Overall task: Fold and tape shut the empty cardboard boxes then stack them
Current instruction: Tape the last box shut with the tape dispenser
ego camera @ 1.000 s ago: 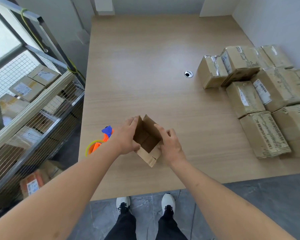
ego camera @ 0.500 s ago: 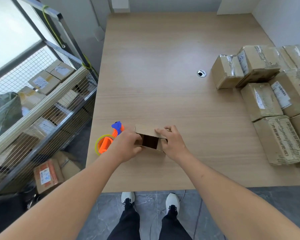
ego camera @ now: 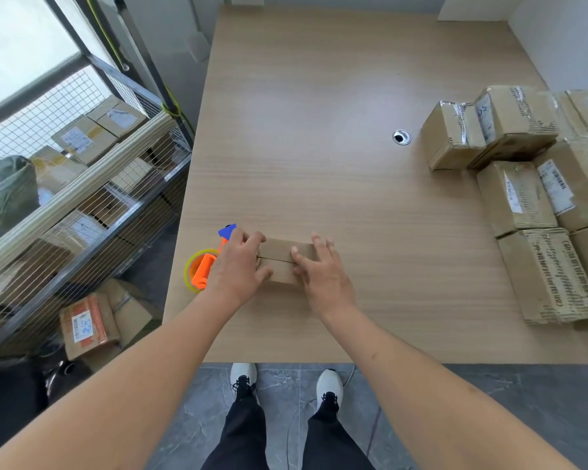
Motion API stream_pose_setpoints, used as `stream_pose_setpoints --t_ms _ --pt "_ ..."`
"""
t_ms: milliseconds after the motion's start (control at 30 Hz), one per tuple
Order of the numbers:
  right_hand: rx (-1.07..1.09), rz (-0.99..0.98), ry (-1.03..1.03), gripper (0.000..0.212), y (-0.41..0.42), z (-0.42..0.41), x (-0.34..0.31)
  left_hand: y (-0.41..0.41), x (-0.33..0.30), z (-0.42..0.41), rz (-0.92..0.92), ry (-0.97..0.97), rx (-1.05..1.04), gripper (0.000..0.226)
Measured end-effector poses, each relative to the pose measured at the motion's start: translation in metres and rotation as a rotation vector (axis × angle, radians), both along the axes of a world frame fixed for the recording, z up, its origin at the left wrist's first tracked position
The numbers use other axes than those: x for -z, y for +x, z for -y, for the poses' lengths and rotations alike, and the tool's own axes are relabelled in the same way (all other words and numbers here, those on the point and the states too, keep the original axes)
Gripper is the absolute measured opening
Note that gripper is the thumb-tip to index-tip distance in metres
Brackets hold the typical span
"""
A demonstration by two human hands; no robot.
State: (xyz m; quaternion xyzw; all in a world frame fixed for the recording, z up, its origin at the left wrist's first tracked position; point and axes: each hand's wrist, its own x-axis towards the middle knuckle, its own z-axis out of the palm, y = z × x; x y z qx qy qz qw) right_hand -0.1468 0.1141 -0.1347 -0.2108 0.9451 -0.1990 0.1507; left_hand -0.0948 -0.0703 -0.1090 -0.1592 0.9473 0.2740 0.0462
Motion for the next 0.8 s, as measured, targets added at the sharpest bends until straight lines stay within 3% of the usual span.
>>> stream_pose_setpoints --t_ms 133,267,400,567,667,800 --pt "0.023 -0.120 -0.056 0.038 0.006 0.003 0.015 0.012 0.012 0.020 0.083 -0.141 -0.135 0.033" --pt "0.028 -0.124 -0.157 0.039 0.007 0.003 0.021 0.024 0.031 0.037 0.255 -0.153 -0.216 0.059" --pt "0.015 -0.158 -0.208 0.038 0.006 0.001 0.028 0.031 0.048 0.047 0.297 -0.062 -0.236 0.079" --pt "0.007 -0.134 -0.231 0.039 0.004 -0.001 0.027 0.032 0.055 0.051 0.206 0.015 -0.243 0.093" --pt "0.013 -0.117 -0.258 0.037 0.003 -0.002 0.027 0.037 0.047 0.056 0.078 0.180 -0.265 0.100" --pt "0.013 -0.055 -0.300 0.035 0.000 -0.004 0.029 0.049 0.029 0.071 -0.121 0.248 -0.064 0.106"
